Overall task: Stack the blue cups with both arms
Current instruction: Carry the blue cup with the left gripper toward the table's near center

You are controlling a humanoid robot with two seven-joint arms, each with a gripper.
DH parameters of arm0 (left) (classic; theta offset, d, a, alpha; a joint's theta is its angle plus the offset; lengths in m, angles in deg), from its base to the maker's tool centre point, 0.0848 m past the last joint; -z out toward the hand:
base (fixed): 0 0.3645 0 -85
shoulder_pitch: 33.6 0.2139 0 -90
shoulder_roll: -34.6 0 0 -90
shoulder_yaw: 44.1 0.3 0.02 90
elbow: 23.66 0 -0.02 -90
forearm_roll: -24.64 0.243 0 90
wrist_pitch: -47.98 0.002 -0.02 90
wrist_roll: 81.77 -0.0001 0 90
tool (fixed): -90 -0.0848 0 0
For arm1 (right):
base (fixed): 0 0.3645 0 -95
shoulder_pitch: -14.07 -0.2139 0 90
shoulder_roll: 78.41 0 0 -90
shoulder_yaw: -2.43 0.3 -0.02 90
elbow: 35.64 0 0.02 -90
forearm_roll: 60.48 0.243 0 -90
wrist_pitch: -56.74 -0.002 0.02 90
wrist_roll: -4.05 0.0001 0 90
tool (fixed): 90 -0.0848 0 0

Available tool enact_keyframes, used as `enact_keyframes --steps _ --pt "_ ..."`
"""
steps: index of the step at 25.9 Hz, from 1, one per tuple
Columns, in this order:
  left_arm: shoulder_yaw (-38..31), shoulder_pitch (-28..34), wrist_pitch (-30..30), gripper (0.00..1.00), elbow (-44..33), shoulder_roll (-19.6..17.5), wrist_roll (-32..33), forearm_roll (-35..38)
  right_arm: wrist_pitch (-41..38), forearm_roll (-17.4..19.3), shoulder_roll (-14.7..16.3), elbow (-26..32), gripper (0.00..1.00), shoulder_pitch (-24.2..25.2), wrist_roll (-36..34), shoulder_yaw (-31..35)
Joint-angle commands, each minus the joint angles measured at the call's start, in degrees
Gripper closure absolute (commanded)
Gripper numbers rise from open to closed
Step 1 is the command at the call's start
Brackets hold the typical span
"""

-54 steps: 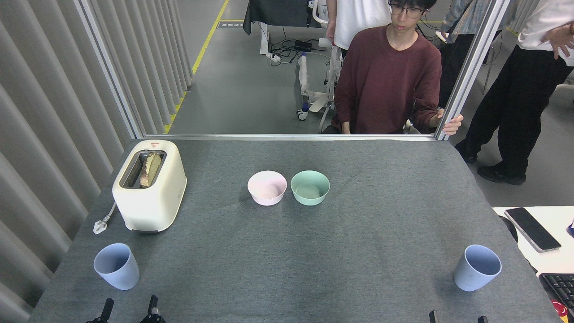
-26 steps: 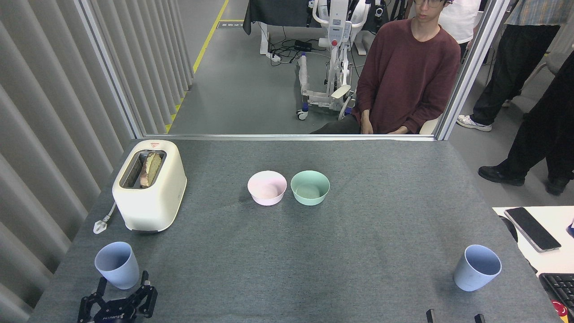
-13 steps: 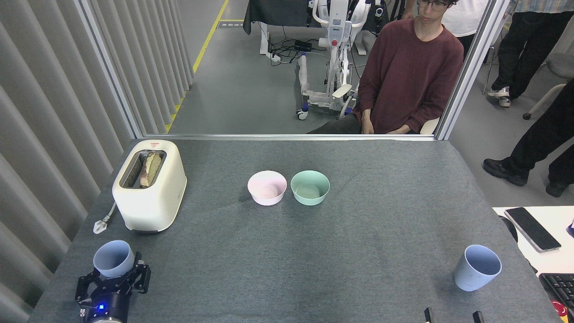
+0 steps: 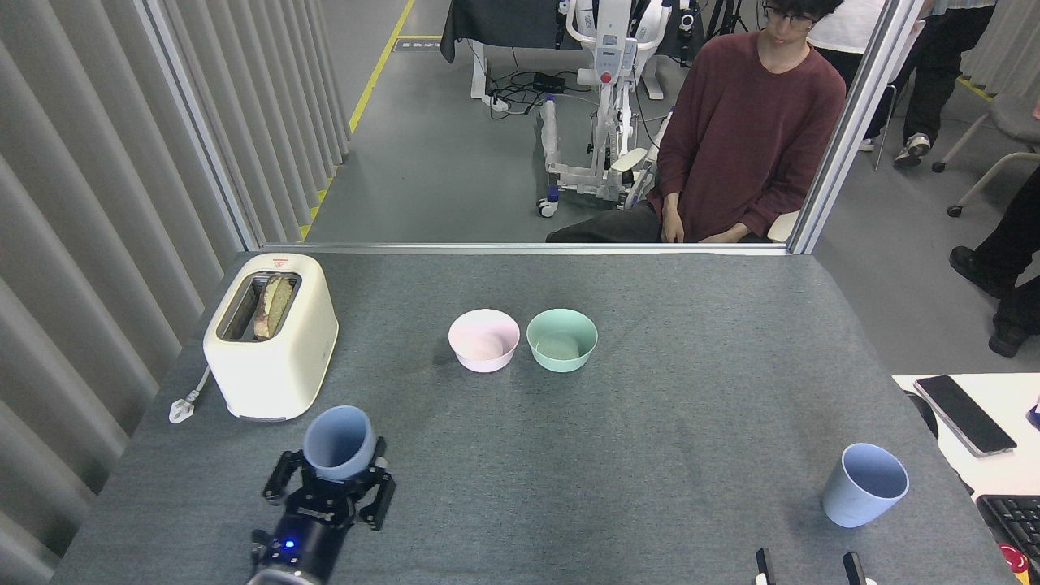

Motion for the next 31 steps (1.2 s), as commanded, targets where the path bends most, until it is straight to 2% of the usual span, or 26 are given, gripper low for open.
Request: enact_keyframes --steps 1,4,8,13,14,15,17,18,31 --pt "9.3 -2.7 -0.4 0.49 -1.4 3.8 0.5 1.6 0.1 -1.0 -0.1 0.0 0.0 -0.8 0.0 -0.3" --pt "15.2 -3.6 -0.7 0.45 1.1 6.5 0.5 5.4 0.1 -1.0 0.0 0.0 0.0 -0.9 0.0 -0.2" --pt "19.2 -2.9 -2.6 0.45 4.4 8.9 0.1 9.5 0.1 -1.0 0.0 -0.3 0.0 -0.9 0.0 -0.2" --pt "20.2 1.2 -2.9 0.45 6.9 10.4 -1.6 13.4 0.1 -1.0 -0.1 -0.4 0.0 -0.9 0.0 -0.1" --pt "20.2 1.3 -2.9 0.4 7.5 10.5 -2.0 13.4 0.1 -1.0 -0.1 -0.4 0.0 -0.9 0.0 -0.1" --pt "20.2 1.3 -2.9 0.3 8.2 10.6 -2.3 13.4 0.1 -1.0 -0.1 -0.4 0.0 -0.9 0.0 -0.1" --pt "20.0 1.3 -2.8 0.15 8.7 10.5 -3.5 13.4 0.1 -1.0 -0.1 -0.4 0.0 -0.9 0.0 -0.1" --pt "19.9 1.3 -2.8 0.02 8.7 10.5 -4.1 13.3 0.1 -1.0 -0.1 -0.4 0.0 -0.9 0.0 -0.1" --pt "19.8 1.6 -3.0 0.0 7.4 10.2 -5.8 13.1 0.0 -1.0 0.0 -0.4 0.0 -2.3 0.0 -0.2"
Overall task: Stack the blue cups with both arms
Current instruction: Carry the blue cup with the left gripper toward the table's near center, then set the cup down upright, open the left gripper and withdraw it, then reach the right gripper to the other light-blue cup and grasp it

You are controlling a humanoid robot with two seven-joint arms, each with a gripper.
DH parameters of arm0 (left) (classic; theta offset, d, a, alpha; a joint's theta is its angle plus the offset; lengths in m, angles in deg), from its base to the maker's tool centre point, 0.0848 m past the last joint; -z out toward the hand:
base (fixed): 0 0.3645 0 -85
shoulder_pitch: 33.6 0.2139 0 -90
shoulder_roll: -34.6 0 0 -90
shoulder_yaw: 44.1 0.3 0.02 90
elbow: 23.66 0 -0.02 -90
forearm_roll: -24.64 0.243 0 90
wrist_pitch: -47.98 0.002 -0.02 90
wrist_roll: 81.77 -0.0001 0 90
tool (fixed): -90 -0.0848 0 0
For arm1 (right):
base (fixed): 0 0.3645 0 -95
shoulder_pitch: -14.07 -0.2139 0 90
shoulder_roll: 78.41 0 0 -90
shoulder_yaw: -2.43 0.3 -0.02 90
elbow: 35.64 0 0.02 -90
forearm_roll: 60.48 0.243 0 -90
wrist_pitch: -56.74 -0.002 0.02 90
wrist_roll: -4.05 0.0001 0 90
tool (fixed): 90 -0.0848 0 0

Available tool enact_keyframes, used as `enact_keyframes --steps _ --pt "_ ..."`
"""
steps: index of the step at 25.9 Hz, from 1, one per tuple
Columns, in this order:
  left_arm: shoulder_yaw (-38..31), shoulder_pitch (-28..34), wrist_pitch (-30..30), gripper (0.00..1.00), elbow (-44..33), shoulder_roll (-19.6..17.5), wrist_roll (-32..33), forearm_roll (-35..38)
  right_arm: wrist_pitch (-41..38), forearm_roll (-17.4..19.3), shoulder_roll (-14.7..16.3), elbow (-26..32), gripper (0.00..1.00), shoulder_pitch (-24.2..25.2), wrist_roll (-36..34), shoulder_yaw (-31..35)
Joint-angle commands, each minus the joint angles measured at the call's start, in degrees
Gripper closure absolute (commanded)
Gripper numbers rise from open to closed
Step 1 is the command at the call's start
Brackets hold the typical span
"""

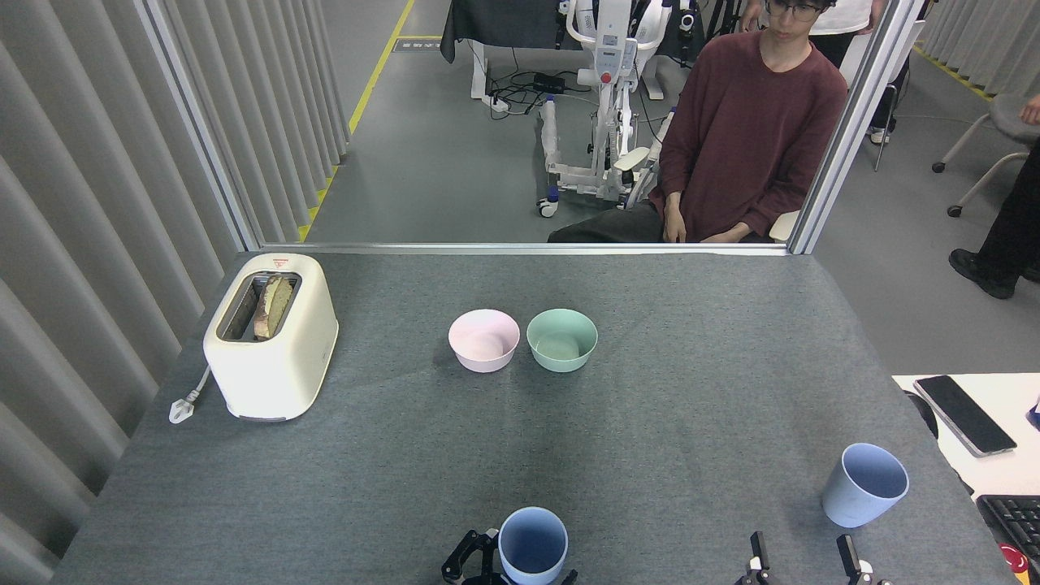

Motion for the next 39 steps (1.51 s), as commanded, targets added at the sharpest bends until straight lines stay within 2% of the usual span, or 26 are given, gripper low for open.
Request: enact_keyframes --steps 1,5,11,18,21,27,30,32,35,39 --pt "0.1 0.2 0.0 0.0 -0.4 -0.3 -1.1 -0.1 0.0 0.0 0.1 0.0 0.0 -0.1 0.0 0.0" --pt "-0.2 2.4 -0.4 0.0 -1.6 -0.6 -1.5 -0.1 0.0 0.0 0.1 0.0 0.0 -0.1 0.0 0.1" --pt "-0.8 6.1 -1.1 0.0 -4.5 -3.6 -3.4 -0.4 -0.1 0.0 0.1 0.0 0.0 -0.6 0.0 0.0" --pt "-6.1 8.8 -1.3 0.0 -6.1 -5.7 -3.5 -0.6 -0.2 0.0 0.1 -0.1 0.0 -0.8 0.0 0.1" --pt "-10.7 9.4 -1.2 0.0 -6.8 -6.1 -3.6 -1.4 -0.3 0.3 0.3 -0.4 0.0 -0.8 0.0 0.3" --pt "-26.7 10.4 -5.0 0.0 -6.7 -8.7 -3.6 -7.1 -0.2 0.6 -0.1 -0.9 0.0 0.4 0.2 1.0" --pt "-34.3 9.7 -5.0 0.0 -5.6 -9.9 -2.7 -11.6 1.0 3.6 -1.0 -3.4 0.0 0.5 0.6 4.1" --pt "-36.4 10.5 -4.5 0.0 -5.9 -10.2 -2.2 -14.0 1.6 4.3 -1.7 -5.3 0.0 0.3 0.6 5.7" --pt "-38.4 13.3 -3.5 0.0 -7.0 -10.9 -0.2 -17.2 1.3 4.7 -1.0 -6.8 0.0 0.0 0.6 6.5" --pt "-41.0 16.9 -3.9 0.0 -12.5 -11.3 3.5 -19.7 1.5 5.5 1.8 -10.4 0.0 -2.6 0.6 7.7"
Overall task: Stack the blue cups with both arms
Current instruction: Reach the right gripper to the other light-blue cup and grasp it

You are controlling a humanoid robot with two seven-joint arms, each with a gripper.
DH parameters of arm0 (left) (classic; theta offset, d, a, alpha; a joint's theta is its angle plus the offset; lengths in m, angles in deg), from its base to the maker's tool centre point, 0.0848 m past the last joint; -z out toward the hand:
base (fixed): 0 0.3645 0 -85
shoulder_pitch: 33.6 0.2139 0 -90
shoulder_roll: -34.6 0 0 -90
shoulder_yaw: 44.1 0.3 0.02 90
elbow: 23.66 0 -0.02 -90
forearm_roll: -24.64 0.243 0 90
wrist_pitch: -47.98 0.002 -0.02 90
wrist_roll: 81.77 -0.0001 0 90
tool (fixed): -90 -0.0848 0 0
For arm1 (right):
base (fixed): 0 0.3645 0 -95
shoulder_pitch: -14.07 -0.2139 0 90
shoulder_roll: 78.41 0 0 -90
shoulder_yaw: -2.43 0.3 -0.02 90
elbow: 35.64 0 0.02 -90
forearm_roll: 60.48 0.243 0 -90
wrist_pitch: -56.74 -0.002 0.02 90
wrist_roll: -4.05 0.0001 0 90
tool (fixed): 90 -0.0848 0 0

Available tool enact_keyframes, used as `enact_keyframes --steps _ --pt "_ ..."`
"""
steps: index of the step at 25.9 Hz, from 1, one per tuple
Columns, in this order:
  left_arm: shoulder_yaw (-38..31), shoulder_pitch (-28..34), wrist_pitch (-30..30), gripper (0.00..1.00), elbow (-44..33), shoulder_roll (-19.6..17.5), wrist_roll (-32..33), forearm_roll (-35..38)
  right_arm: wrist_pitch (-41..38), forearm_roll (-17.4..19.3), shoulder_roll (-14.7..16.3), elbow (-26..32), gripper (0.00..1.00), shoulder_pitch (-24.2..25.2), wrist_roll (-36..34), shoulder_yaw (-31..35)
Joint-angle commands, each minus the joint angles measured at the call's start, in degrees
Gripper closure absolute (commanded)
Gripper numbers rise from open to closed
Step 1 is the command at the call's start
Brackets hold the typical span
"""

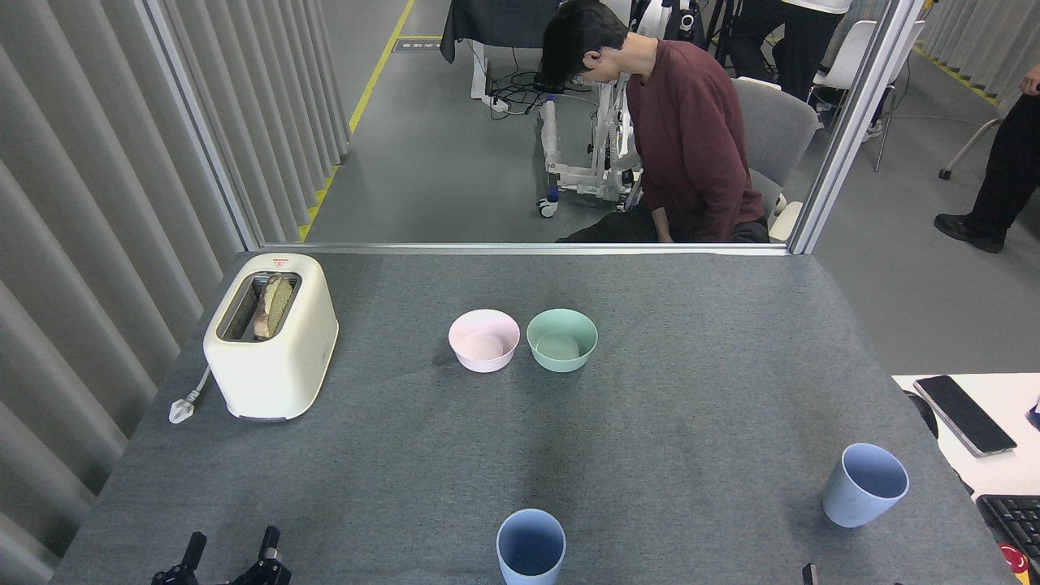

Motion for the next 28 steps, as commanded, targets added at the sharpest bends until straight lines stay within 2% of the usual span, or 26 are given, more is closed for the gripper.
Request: enact_keyframes --steps 1,7,10,17,28 --pt "-1.9 3.3 -0.2 0.0 -4.2 -0.4 2.1 -1.9 0.1 0.6 2.4 -3.4 0.0 -3.8 0.1 0.7" --pt "-1.9 5.0 -0.4 0.0 -7.0 -0.4 2.1 -1.8 0.3 0.6 5.5 -13.7 0.0 -13.1 0.8 0.7" --pt "-2.0 5.1 -0.4 0.0 -7.0 -0.5 2.1 -1.7 0.3 0.8 6.6 -16.8 0.0 -14.4 0.6 0.8" --pt "-2.0 4.5 -0.5 0.0 -7.0 -0.5 2.1 -1.7 0.3 1.0 6.9 -19.2 0.0 -16.3 0.4 0.9" --pt "-2.0 4.6 -0.6 0.0 -7.0 -0.7 2.1 -1.7 0.3 1.1 10.8 -28.2 0.0 -22.9 0.0 0.9"
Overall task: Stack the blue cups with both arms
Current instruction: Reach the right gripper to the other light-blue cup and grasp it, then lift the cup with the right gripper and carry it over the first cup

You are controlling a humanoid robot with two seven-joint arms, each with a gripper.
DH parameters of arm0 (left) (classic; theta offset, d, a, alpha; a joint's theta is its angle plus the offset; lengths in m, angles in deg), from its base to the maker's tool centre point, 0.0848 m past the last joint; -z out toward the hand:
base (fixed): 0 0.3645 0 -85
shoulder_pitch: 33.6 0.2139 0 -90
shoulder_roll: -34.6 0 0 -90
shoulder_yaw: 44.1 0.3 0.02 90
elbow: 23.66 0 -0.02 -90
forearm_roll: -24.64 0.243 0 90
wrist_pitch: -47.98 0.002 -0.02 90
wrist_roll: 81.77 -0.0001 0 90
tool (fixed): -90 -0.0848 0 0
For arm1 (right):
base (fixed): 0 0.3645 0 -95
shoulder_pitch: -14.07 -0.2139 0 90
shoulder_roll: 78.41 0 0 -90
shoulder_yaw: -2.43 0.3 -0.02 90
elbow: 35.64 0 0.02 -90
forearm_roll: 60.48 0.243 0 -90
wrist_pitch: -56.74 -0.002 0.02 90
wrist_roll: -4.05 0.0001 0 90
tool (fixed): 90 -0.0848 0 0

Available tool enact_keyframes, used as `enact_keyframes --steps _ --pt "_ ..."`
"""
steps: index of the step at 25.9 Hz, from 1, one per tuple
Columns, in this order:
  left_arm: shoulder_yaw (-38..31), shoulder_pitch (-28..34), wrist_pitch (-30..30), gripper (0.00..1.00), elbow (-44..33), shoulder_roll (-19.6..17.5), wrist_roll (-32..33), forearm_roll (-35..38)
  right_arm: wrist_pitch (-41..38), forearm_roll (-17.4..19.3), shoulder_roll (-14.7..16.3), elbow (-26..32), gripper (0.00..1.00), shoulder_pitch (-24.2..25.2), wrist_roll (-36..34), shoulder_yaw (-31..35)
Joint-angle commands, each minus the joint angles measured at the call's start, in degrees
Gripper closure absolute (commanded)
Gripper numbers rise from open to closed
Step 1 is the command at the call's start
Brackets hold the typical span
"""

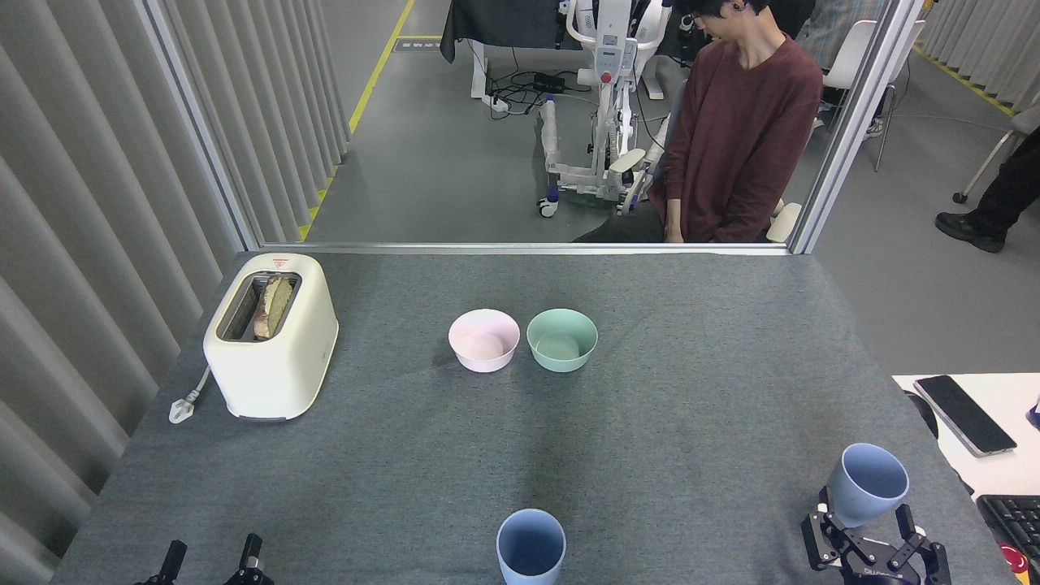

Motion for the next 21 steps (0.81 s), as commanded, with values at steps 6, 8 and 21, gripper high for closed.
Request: enact_keyframes --steps 6,8,21 --pt "0.0 -0.1 0.0 0.0 0.0 -0.7 0.0 0.0 0.0 -0.2 2.7 -9.2 0.0 -7.1 -1.4 -0.1" --pt "0.0 -0.1 0.0 0.0 0.0 -0.7 0.0 0.0 0.0 -0.3 3.2 -11.0 0.0 -8.8 -1.6 -0.1" --pt "0.0 -0.2 0.0 0.0 0.0 -0.7 -0.1 0.1 -12.9 -0.6 -6.6 29.7 0.55 11.1 -0.7 -6.4"
